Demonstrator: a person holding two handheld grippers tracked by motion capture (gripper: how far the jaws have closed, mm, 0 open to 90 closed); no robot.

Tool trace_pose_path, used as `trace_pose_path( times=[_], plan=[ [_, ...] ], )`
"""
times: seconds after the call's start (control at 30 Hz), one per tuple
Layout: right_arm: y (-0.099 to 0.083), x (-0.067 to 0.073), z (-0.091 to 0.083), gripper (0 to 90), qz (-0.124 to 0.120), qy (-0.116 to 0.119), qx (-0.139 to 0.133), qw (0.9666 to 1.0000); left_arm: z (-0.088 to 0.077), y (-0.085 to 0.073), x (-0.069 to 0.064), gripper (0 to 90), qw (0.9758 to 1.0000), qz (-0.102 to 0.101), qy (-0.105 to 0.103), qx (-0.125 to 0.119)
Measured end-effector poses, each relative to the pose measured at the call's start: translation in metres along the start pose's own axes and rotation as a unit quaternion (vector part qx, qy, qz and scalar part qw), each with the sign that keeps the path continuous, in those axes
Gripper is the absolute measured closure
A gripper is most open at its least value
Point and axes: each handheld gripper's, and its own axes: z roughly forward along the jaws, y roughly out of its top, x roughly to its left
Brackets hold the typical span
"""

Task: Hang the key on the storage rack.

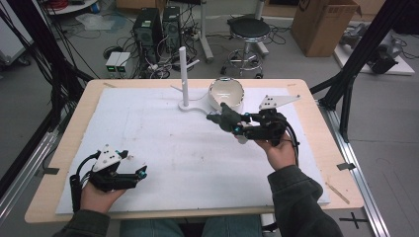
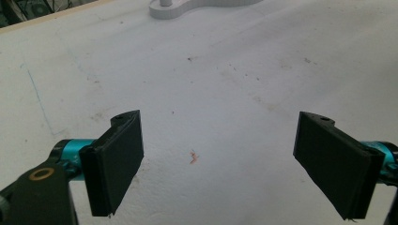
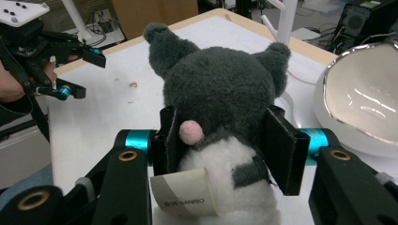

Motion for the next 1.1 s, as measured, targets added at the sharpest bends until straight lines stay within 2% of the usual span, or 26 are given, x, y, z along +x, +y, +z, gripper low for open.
trace_pose_path(
  times=[0.27,0.77,1.1],
  plan=[
    [0.013,-0.002,0.007,52.0,-0.012,0.006,0.0,0.9999,0.0,0.0,0.0,16.7,1.0,0.001,-0.001,0.0],
    [0.032,-0.005,0.02,51.9,-0.01,0.013,-0.005,0.9998,-0.001,0.0,0.002,16.7,1.0,-0.001,0.0,-0.001],
    [0.045,-0.012,0.029,51.9,-0.01,0.017,-0.014,0.9997,-0.002,-0.001,0.003,16.6,1.0,-0.004,0.001,-0.003]
  ],
)
